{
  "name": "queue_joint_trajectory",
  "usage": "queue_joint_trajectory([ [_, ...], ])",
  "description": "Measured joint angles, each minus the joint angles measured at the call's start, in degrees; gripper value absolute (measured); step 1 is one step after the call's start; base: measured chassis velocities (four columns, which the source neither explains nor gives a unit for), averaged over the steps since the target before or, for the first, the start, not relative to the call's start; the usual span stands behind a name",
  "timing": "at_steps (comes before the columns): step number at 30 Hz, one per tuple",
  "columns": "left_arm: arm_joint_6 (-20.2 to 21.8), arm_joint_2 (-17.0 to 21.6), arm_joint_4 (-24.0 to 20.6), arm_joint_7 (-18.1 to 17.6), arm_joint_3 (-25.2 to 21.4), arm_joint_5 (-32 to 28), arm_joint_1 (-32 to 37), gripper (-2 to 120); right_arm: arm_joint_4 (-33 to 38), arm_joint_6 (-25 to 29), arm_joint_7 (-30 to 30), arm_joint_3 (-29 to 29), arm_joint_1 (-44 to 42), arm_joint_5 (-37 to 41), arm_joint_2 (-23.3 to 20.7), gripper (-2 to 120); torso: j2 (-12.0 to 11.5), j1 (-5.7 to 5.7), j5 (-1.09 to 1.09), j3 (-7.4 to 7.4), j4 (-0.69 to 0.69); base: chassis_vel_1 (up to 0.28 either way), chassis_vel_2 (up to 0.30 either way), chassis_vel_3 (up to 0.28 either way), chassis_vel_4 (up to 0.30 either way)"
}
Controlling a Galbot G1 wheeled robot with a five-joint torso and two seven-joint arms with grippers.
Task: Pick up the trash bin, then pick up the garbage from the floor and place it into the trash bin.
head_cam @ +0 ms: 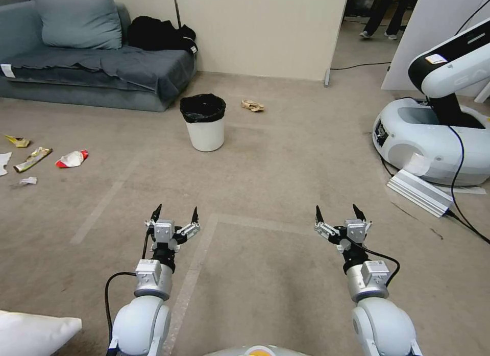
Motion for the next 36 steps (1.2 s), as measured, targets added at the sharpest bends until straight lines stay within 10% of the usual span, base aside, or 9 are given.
queue_joint_trajectory([
  [15,0.38,0.04,-0.63,-0.23,0.00,0.06,0.27,100,0.52,0.05,0.02,-0.09,-0.60,-0.19,0.13,100,0.00,0.00,0.00,0.00,0.01,0.000,0.000,0.000,0.000],
  [30,19.57,2.01,-24.67,-12.62,-0.45,4.98,13.32,100,19.50,7.37,2.33,-4.43,-21.46,-8.65,6.18,100,0.00,0.00,0.04,-0.01,0.00,0.000,0.000,0.000,0.000],
  [36,20.14,1.51,-25.21,-13.34,0.38,4.45,14.15,100,18.65,10.88,-0.61,-4.01,-20.00,-7.11,6.18,100,0.00,0.00,-0.01,0.00,0.00,0.000,0.000,0.000,0.000],
])
